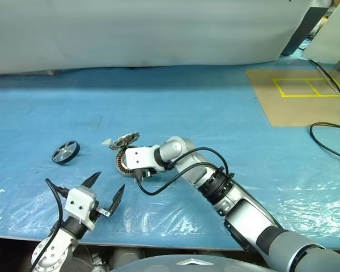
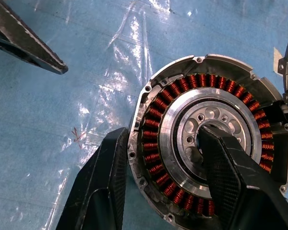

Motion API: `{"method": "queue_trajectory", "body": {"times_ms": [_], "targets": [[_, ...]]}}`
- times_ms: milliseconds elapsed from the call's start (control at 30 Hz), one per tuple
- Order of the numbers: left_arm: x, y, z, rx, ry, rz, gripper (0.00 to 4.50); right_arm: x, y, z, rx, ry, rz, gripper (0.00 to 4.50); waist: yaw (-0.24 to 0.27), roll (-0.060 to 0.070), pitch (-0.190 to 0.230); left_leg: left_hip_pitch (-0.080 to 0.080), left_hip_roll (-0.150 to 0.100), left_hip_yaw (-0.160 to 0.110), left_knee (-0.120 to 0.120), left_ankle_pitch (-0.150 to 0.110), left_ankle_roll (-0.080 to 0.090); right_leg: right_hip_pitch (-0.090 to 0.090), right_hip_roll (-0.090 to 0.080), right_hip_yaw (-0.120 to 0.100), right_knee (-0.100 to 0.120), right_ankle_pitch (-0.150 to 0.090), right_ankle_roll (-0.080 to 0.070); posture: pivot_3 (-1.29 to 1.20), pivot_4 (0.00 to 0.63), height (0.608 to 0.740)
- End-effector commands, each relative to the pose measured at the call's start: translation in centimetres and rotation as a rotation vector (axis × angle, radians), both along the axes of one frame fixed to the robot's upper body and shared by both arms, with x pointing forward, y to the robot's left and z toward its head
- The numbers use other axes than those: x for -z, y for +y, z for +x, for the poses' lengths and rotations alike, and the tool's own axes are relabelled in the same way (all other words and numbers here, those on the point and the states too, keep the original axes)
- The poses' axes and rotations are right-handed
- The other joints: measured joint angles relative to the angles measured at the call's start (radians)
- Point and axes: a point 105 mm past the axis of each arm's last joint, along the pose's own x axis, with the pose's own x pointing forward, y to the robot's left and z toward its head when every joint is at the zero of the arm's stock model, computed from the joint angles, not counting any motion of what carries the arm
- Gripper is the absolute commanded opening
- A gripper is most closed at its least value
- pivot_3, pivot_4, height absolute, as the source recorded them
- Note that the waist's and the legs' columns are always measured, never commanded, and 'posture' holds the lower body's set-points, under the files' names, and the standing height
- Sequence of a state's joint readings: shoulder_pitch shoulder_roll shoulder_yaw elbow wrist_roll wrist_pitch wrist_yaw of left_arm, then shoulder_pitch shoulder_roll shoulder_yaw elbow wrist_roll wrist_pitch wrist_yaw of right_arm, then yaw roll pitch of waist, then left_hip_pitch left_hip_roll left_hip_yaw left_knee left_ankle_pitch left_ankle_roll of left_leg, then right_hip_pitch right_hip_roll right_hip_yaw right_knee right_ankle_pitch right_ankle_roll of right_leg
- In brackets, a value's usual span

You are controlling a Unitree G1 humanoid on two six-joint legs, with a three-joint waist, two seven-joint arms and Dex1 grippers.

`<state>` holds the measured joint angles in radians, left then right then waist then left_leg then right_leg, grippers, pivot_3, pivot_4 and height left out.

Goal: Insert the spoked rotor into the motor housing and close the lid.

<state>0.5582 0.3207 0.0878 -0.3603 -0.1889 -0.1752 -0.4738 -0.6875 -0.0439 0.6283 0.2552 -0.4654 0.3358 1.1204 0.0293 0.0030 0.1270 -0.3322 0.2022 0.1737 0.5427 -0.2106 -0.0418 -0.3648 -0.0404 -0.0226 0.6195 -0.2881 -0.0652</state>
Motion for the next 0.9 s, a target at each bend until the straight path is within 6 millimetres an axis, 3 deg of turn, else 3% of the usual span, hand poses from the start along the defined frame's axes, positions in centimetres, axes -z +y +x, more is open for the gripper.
{"method": "queue_trajectory", "body": {"times_ms": [33,267,300,500,667,900], "targets": [[-0.8,-0.2,0.1,0.007,-0.034,-0.013,4.5,6.0,-3.3,-4.0,-0.019,0.311,-0.215,1.92,0.005,0.0,0.0,0.0,0.0,0.0,0.0,0.0,-0.001,0.0,0.0,0.0,0.0,0.0,0.001,0.0,0.15,0.74],[-0.8,0.2,0.2,0.004,-0.034,-0.007,4.5,5.8,-3.3,-6.5,-0.085,0.376,-0.228,1.92,0.011,-0.003,-0.003,0.0,-0.001,-0.002,0.001,-0.003,-0.004,0.002,0.0,0.0,-0.001,-0.002,0.004,0.0,0.15,0.74],[-0.8,0.2,0.2,0.002,-0.034,-0.005,4.5,5.7,-3.0,-6.6,-0.076,0.376,-0.211,2.64,0.01,-0.004,-0.004,0.0,-0.001,-0.002,0.001,-0.004,-0.005,0.003,0.0,0.0,-0.001,-0.003,0.005,0.0,0.15,0.74],[-0.9,1.0,0.3,-0.008,-0.035,0.014,4.5,3.6,-0.3,-5.0,-0.03,0.309,-0.038,4.47,-0.017,-0.005,-0.005,0.003,0.001,-0.002,0.002,-0.004,-0.005,0.004,0.002,0.0,0.0,-0.003,0.005,0.0,0.15,0.74],[-0.7,1.3,0.4,-0.001,-0.028,0.026,4.5,-1.2,1.5,-4.8,-0.088,0.283,0.208,4.47,-0.021,-0.005,0.002,0.003,0.001,-0.004,0.003,-0.005,-0.004,0.001,0.003,0.001,0.003,-0.006,-0.001,0.0,0.15,0.74],[-1.2,1.7,0.9,0.004,-0.051,0.034,4.5,-5.7,1.2,-4.7,-0.089,0.263,0.46,4.47,-0.014,-0.012,0.01,-0.006,0.001,-0.006,0.004,-0.002,-0.007,-0.007,0.004,0.0,0.003,-0.001,0.002,0.0,0.15,0.74]]}}
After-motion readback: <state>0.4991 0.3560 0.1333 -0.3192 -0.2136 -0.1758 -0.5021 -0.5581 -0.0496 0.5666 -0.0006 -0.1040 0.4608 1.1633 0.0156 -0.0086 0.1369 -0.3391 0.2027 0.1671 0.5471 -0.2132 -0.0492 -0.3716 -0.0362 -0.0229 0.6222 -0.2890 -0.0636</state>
